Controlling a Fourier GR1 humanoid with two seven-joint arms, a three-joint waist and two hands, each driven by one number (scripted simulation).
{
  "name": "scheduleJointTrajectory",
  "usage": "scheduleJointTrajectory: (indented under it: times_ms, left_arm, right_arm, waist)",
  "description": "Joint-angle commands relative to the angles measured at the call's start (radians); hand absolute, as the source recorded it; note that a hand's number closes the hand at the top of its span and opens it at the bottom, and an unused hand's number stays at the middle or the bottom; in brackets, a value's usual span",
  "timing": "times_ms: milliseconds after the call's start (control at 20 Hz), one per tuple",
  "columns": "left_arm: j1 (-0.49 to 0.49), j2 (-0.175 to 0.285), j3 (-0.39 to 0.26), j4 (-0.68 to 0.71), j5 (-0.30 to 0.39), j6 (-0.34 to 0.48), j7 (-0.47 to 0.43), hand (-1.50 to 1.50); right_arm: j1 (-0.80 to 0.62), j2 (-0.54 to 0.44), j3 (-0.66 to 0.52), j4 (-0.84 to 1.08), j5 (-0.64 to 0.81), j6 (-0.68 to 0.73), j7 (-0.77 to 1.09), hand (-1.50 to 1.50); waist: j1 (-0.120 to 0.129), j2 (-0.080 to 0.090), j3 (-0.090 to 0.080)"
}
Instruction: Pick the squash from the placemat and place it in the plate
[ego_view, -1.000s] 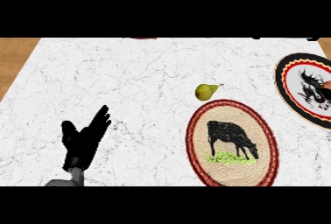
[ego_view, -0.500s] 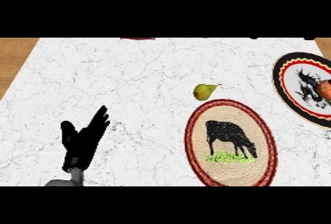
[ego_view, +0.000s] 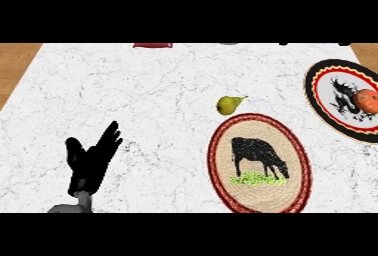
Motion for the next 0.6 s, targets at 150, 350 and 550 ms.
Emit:
scheduleJointTrajectory:
  times_ms: [150,350,550]
  left_arm:
    - [0.034,-0.035,-0.023,-0.052,-0.037,0.044,0.021,0.00]
    - [0.074,0.004,-0.007,-0.094,-0.023,-0.004,0.031,0.00]
    - [0.075,-0.033,-0.018,-0.083,-0.037,0.028,0.035,0.00]
  right_arm:
    - [0.147,0.070,0.048,-0.067,-0.067,0.169,-0.071,-1.50]
    - [0.252,0.108,0.129,-0.250,-0.068,0.180,0.026,-1.50]
    - [0.388,0.200,0.190,-0.428,-0.048,0.144,0.074,-1.50]
  waist:
    - [-0.014,-0.008,-0.004]
    - [-0.019,-0.011,-0.005]
    - [-0.023,-0.011,-0.005]
